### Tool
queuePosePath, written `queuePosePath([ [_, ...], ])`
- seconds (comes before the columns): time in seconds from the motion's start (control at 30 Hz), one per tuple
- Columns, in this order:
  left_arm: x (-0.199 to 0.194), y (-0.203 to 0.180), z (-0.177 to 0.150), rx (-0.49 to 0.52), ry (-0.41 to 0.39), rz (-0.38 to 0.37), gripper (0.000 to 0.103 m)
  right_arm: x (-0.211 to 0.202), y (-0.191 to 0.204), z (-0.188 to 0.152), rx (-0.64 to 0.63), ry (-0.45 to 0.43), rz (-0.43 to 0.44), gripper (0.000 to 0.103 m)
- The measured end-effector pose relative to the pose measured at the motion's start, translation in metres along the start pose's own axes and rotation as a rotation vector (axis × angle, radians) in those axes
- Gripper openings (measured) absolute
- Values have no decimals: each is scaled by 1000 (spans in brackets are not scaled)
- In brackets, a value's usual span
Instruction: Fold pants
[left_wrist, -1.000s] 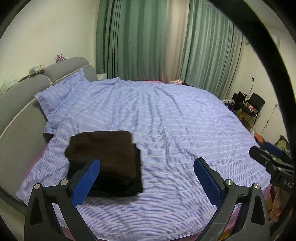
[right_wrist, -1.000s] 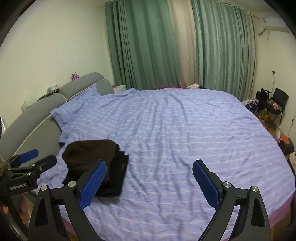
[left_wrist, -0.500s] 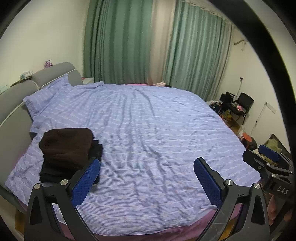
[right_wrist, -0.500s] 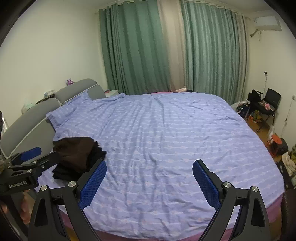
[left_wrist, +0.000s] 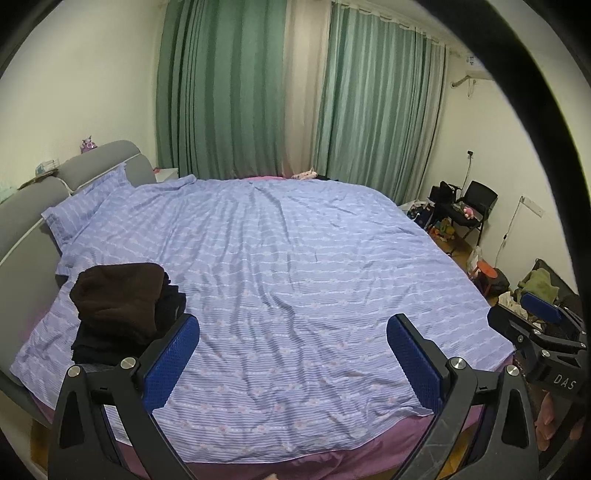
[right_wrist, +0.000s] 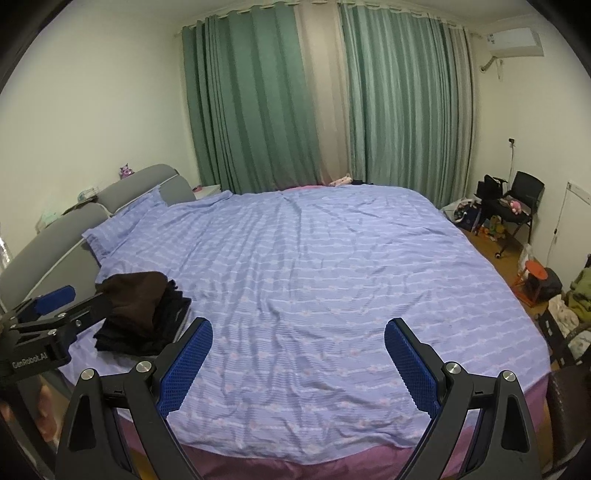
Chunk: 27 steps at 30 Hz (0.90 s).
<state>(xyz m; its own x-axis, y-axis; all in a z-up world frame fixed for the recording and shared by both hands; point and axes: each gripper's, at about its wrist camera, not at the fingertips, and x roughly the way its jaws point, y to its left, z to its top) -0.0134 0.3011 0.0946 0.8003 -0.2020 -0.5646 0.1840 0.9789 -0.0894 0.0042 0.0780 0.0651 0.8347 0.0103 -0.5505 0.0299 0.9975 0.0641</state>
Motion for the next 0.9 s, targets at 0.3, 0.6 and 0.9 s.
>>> queuePosePath([
  [0.3, -8, -18, -4, 2, -18, -31, 103, -10, -17, -4, 0, -4, -11, 95],
  [0.6, -6, -33, -5, 3, -21, -52, 103, -14, -28, -7, 13, -1, -21, 95],
  [0.9, -3, -37, -6, 7, -10, -52, 103, -13, -39, -12, 30, 7, -35, 95],
])
